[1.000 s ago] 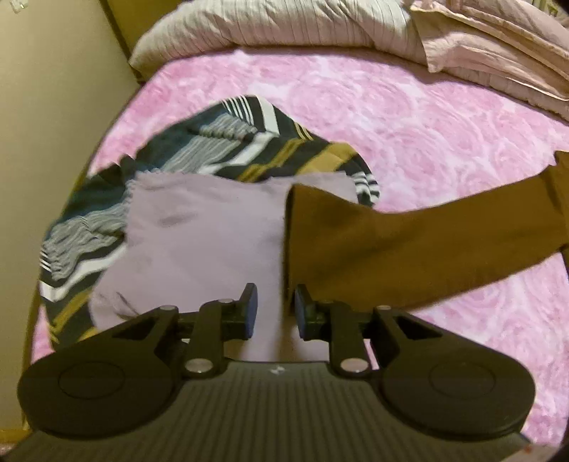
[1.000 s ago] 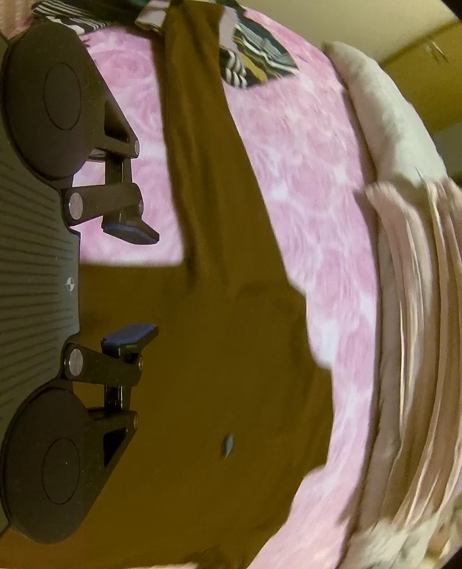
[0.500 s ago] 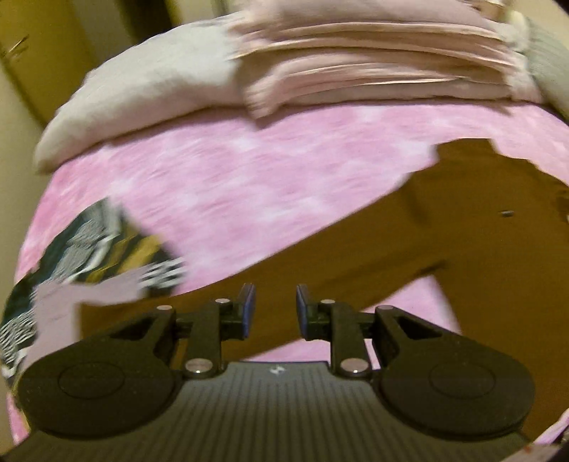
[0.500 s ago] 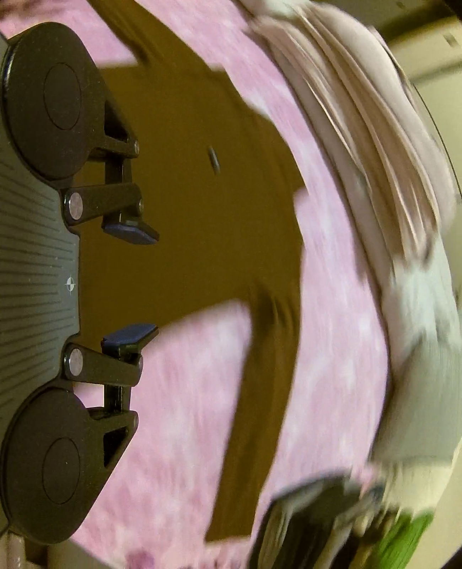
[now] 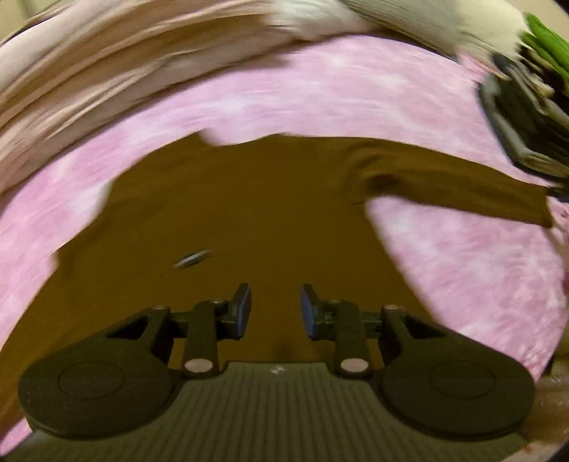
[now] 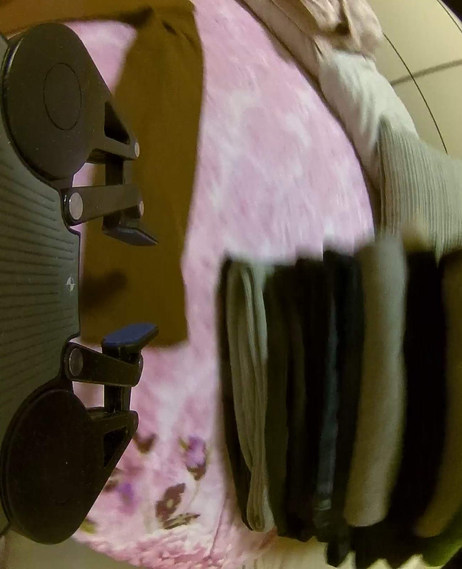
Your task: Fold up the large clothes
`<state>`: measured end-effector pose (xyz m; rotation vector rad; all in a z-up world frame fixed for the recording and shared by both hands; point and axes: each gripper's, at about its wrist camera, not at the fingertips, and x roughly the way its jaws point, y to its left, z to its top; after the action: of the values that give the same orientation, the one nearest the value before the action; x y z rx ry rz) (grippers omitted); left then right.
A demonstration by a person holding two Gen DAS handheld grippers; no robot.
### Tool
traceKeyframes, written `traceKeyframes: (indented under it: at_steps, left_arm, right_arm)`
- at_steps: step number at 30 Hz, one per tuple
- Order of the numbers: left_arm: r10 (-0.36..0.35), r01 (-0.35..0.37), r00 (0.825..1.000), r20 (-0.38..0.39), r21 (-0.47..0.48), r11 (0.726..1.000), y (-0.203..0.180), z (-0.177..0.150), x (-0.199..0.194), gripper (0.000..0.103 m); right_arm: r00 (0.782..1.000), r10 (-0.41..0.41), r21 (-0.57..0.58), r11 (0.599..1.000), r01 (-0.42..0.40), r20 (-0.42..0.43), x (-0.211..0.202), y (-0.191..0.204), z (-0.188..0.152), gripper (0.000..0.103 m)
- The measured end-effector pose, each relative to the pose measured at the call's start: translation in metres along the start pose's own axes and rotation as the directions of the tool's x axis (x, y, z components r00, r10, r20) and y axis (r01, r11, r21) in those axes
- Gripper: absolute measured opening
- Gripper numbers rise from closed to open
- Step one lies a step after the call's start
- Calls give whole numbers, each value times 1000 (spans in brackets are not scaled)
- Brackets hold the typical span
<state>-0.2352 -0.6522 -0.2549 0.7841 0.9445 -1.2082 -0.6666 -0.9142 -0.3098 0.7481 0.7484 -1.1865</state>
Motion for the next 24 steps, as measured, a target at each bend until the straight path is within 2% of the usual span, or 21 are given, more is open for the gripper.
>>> traceKeyframes:
  at_steps: [4,5,6,7,9,11,13,15,17,20,22,24]
  left_arm:
    - [-38,40,999,-18,105,994,-58,31,27,27]
    - [-37,40,999,-23,120,992,-66,35,30,28]
    - [-37,41,999,-33,128,991,-72,38,34,28]
    - [-34,40,998,-43,132,990,-77,40,37,28]
    - [-26,34,998,-62,136,990,-84,43,41,28]
    - [-19,29,997,-73,140,990,-85,44,42,28]
    - [-14,26,996,-88,139,990,-85,42,46,28]
    - [-14,28,995,-102,139,990,-85,38,47,28]
    - [-15,29,994,-107,137,990,-85,33,43,28]
    - [-13,25,995,-99,121,992,-82,29,35,28]
    - [-12,21,996,-92,96,995,-75,24,27,28]
    - [-14,20,996,-84,73,997,-67,18,19,29]
  right_arm:
    - [998,59,77,995,-56,-36,31,-35,2,46]
    - [996,85,95,992,-81,-40,34,-40,0,39]
    - [994,104,98,990,-100,-42,34,-42,-1,26]
    - [993,113,85,990,-109,-43,31,-42,0,0]
    - [997,68,-31,997,-67,42,14,-35,7,0]
    - [988,24,-136,991,-3,153,-3,-25,15,0]
    - [982,4,-146,989,24,187,-2,-26,20,0]
    - [991,-18,-98,995,31,136,11,-32,21,2]
    - [994,-46,-39,998,50,97,12,-37,18,18]
    - [996,-41,-30,999,43,85,-6,-26,8,34]
    - [997,-18,-35,999,21,71,-21,-10,-1,35]
    - [998,45,-56,998,-42,45,-35,17,-14,35]
